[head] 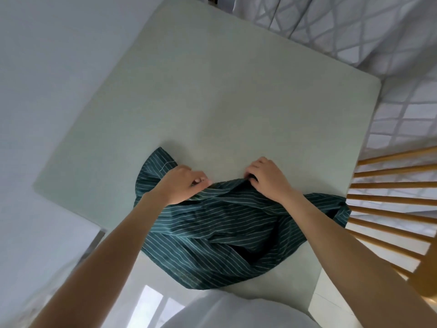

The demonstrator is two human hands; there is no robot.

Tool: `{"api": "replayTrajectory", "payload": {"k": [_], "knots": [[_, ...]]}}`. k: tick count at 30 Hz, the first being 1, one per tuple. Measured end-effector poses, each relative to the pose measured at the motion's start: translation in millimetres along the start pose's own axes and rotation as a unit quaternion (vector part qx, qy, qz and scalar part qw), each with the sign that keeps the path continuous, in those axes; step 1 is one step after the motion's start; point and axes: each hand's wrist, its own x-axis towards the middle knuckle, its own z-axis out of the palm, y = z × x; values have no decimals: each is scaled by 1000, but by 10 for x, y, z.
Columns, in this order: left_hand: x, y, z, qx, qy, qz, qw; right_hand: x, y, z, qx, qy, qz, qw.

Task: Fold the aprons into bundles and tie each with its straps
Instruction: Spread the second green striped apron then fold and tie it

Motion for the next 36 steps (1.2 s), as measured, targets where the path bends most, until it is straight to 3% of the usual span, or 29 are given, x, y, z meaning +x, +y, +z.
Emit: {"api": "replayTrajectory", "payload": {"k": [2,4,6,11,17,21,24,27,32,36], "knots": [[-70,-52,67,61,-4,0,998,-112,-44,-33,37,89,2,995],[-126,-139,172,76,-6,-11,997,-243,-93,-128,88,116,7,989],[-179,-198,250,72,8,8,997,-384,-145,-245,129,60,14,990],[-265,-253,317,25,82,33,996,-678,-189,-214,73,-79,-16,994],[-300,-298,401,49,24,10,998,-746,-233,-90,62,54,44,996],[-283,-267,371,120,-3,-24,993,-656,-270,-223,86,87,103,987],[-326,-305,313,81,121,-50,988,-587,-206,-366,141,72,121,980],[-314,-372,180,55,251,-83,963,-513,-98,-479,188,67,159,967],[-115,-295,-210,-7,353,-130,926,-127,-56,-886,53,177,130,974],[146,-226,-648,-45,437,-169,882,285,-73,-1364,-74,282,96,952]]}}
